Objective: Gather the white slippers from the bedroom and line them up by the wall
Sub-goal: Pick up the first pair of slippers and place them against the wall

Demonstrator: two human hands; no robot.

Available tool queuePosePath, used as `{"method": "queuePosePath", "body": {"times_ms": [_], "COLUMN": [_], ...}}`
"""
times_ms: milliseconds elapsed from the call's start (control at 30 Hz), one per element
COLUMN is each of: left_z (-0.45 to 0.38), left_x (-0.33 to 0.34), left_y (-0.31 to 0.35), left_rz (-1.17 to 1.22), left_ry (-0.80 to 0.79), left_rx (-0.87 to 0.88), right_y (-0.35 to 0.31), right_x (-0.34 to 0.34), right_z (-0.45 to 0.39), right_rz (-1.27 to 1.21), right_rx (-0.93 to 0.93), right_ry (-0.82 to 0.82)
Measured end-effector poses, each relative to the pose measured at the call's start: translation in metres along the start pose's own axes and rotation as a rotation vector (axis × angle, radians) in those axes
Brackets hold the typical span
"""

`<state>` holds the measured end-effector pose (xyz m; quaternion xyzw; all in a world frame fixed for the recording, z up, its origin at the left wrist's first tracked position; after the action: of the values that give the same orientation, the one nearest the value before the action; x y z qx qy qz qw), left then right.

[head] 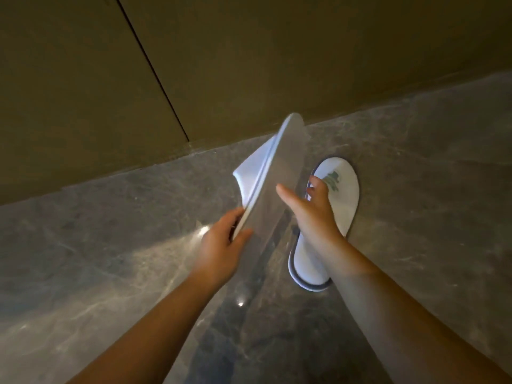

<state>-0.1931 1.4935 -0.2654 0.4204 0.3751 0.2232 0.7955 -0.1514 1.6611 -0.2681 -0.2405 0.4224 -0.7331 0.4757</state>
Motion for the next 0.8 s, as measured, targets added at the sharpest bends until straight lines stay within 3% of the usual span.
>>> {"method": "queuePosePath", "body": {"times_ms": [167, 300, 367, 500, 633, 800], "left_z": [0.009, 0.012, 0.011, 0.006, 0.007, 0.016], "left_x": [0.017, 0.024, 0.016, -0.012, 0.005, -0.015], "left_y": [0.017, 0.023, 0.020, -0.020, -0.046, -0.078], "left_rz": [-0.065, -0.169, -0.172, 0.201, 0.743, 0.764], "left_ry": [-0.087, -0.166, -0.125, 0.020, -0.080, 0.079], "left_rx": [0.108, 0.155, 0.144, -0.163, -0.323, -0.392], "right_y": [-0.007, -0.012, -0.012, -0.007, 0.009, 0.025], "right_x": [0.000, -0.018, -0.025, -0.010, 0.018, 0.050], "right_z": [-0.005, -0.002, -0.005, -0.008, -0.003, -0.004], "right_rz": [-0.093, 0.050, 0.057, -0.032, -0.063, -0.091], "right_rx": [0.006, -0.100, -0.124, -0.079, -0.031, 0.062], "right_ry": [0.102, 0.180, 0.176, -0.030, -0.175, -0.298]}}
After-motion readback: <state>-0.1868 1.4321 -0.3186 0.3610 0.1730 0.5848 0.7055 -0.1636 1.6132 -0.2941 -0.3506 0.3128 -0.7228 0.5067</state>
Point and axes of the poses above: each hand's wrist, its own z-axis away from the middle knuckle, its own x-axis out of the palm, y = z × x, the point moved 9 cm from there along -z, towards the middle knuckle, and after that the axes turned 12 degrees about -y, right-handed, at the moved point
